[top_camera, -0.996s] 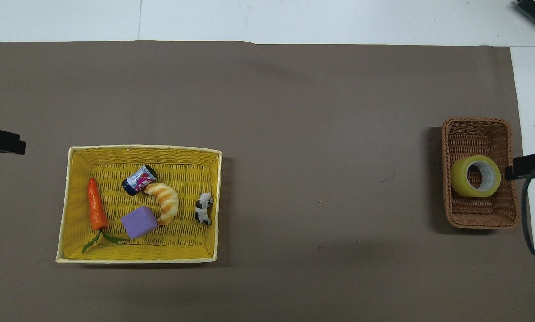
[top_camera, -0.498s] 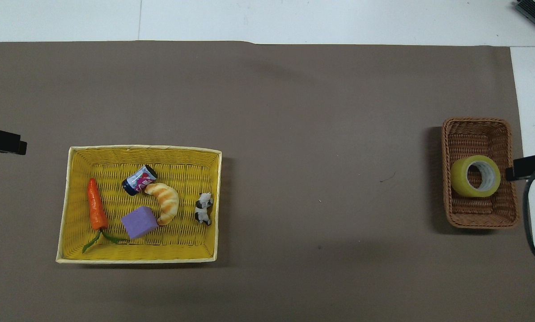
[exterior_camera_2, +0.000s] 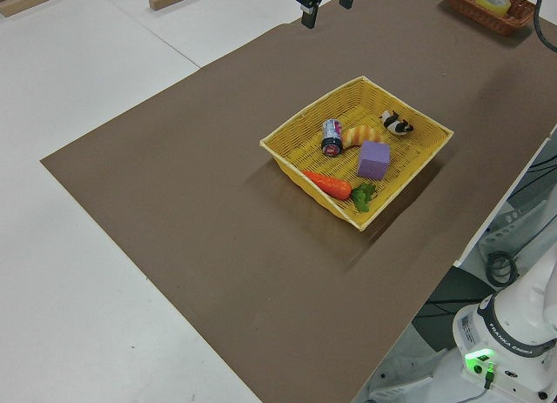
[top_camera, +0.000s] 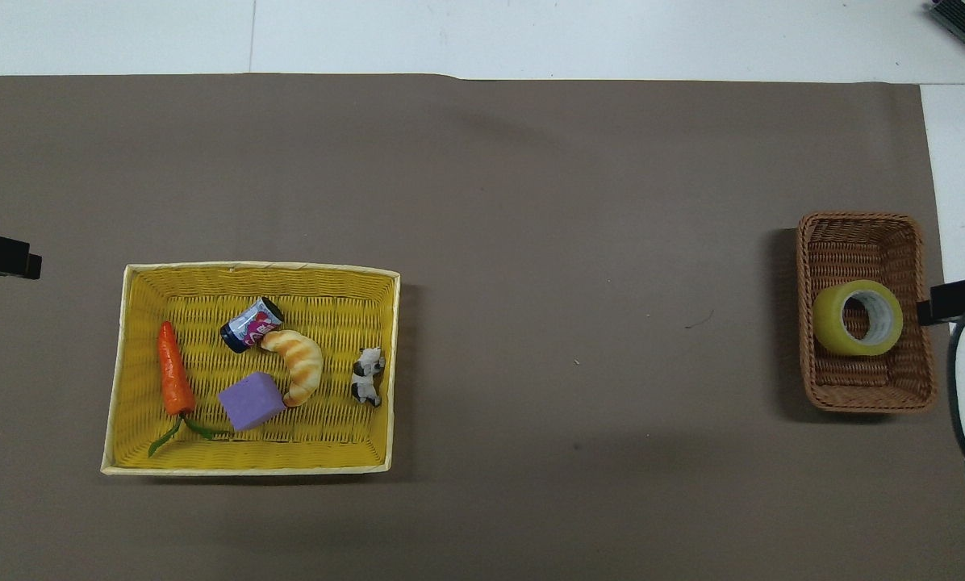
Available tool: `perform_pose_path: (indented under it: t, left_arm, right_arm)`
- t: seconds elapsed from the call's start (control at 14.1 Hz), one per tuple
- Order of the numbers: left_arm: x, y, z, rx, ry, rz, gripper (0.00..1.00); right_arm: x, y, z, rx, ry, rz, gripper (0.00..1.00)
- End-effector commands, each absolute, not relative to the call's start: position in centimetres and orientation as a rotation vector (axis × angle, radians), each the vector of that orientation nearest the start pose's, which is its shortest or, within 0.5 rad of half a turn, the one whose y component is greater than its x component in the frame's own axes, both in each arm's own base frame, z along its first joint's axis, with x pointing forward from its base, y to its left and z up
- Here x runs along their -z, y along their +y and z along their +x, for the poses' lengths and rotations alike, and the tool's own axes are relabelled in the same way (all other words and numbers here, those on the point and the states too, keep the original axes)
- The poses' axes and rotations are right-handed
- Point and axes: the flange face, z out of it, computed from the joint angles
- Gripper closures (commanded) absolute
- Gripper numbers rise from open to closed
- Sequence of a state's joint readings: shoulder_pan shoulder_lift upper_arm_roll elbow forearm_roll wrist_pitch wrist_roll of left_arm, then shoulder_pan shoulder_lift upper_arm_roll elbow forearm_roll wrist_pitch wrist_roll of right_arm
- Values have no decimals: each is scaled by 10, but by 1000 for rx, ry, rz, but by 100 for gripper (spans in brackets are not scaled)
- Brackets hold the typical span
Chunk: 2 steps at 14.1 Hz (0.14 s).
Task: Move tape to another basket
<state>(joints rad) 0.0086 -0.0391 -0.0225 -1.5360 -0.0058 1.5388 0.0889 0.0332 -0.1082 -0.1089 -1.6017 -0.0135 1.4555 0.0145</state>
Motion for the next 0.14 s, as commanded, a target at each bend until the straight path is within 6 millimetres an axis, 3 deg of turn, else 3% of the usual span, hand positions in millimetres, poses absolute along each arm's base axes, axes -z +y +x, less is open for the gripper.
perform_pose_path:
  t: [0.0, 0.07]
  left_arm:
    - [-662, -12, 535, 78, 183, -3149, 0]
    - [-663, -13, 534, 78, 183, -3149, 0]
  right_arm:
    - [-657, -47, 502, -43, 116, -3156, 0]
    - [-658, -47, 501, -43, 116, -3155, 0]
